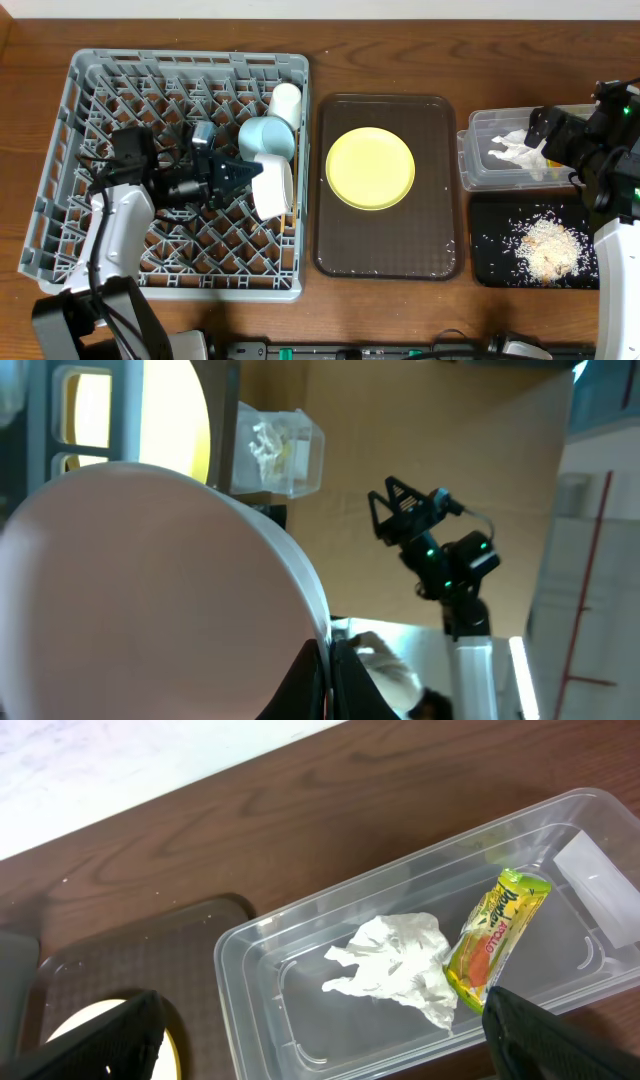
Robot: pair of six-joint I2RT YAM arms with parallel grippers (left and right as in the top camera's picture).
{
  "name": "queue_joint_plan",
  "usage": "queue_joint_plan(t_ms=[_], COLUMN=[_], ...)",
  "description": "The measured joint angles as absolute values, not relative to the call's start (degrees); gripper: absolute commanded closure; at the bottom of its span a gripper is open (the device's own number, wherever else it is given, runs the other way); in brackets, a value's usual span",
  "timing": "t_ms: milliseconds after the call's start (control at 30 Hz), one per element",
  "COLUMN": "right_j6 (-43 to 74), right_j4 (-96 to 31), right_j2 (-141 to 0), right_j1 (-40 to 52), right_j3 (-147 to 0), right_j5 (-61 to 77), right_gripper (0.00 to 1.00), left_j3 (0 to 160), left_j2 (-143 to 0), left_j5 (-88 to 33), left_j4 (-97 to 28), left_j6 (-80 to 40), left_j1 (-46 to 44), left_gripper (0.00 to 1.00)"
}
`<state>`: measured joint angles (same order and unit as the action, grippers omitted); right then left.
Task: Sort waste into correct bins and load items into the dishwasher rack
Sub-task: 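Carry the pink bowl into the rack and set it down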
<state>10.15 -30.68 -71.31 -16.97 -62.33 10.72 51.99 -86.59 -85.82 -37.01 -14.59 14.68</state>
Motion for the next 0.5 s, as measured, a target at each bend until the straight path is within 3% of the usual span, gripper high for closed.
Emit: queue_joint_plan(t_ms=[500], right_j6=[10.15], right_j4=[-30.65], right_j2=[-71.31], right_j1=[-16.97], right_j3=[-62.33], right_j5=[10.72], right_gripper=[0.01], left_j3=[51.37], left_j2=[-87.77], left_j5=[-88.64], left_j4=[-35.48], left_j6=[-19.53], left_j1=[15.22], left_gripper=[0.94])
